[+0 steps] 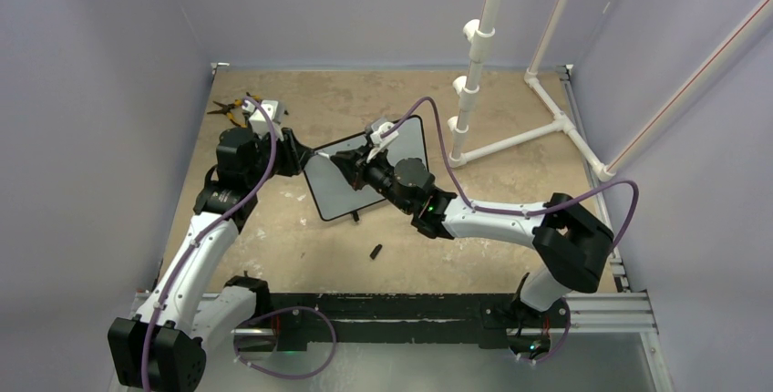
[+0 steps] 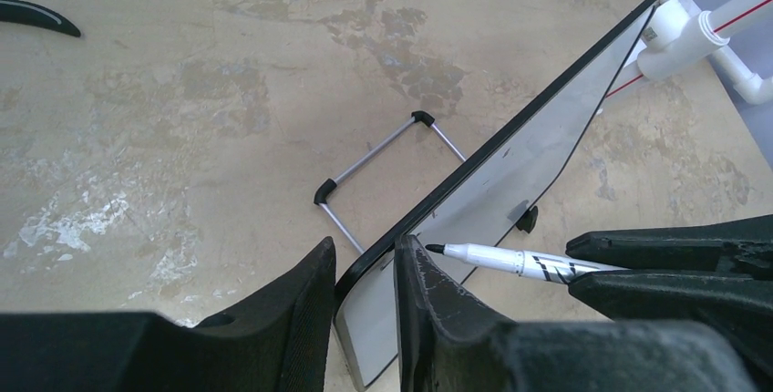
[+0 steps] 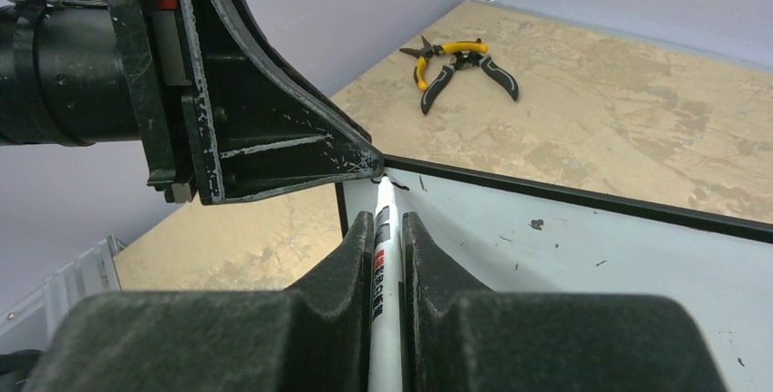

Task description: Write a sentence on the whiteboard

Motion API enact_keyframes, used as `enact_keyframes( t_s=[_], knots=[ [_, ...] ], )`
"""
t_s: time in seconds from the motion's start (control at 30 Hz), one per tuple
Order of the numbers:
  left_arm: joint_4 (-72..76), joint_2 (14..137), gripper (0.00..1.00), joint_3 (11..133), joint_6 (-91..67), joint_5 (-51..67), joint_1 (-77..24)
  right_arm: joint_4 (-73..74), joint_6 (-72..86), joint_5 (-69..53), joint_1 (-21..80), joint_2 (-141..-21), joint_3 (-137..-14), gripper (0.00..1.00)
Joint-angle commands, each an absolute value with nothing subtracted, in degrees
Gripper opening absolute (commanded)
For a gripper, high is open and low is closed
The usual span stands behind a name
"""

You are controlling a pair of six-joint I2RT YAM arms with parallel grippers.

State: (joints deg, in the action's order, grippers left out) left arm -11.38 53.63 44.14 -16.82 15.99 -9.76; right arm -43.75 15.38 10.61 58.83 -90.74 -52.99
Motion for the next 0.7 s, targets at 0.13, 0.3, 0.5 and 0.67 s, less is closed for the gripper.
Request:
enact_keyframes(
  t_s=[0.13,0.3,0.5,0.67],
  knots=[
    [-10.2,53.3,0.24,44.3,-16.9,15.9,-9.5,-45.2,15.2,11.5,59.1,-92.0,-54.8,0.0],
    [-10.2,53.3,0.24,44.3,-16.9,15.8,-9.5,-44.9,15.2,11.7,59.1,-92.3,-54.9,0.0],
    [-10.2,53.3,0.24,44.3,-16.8,15.8,-9.5,-44.8,15.3,12.5,59.1,-93.0,-54.8,0.0],
    [-10.2,53.3,0.24,44.3,-16.8,15.8,-9.5,-44.3,15.4,12.4,59.1,-93.0,-54.1,0.0]
  ],
)
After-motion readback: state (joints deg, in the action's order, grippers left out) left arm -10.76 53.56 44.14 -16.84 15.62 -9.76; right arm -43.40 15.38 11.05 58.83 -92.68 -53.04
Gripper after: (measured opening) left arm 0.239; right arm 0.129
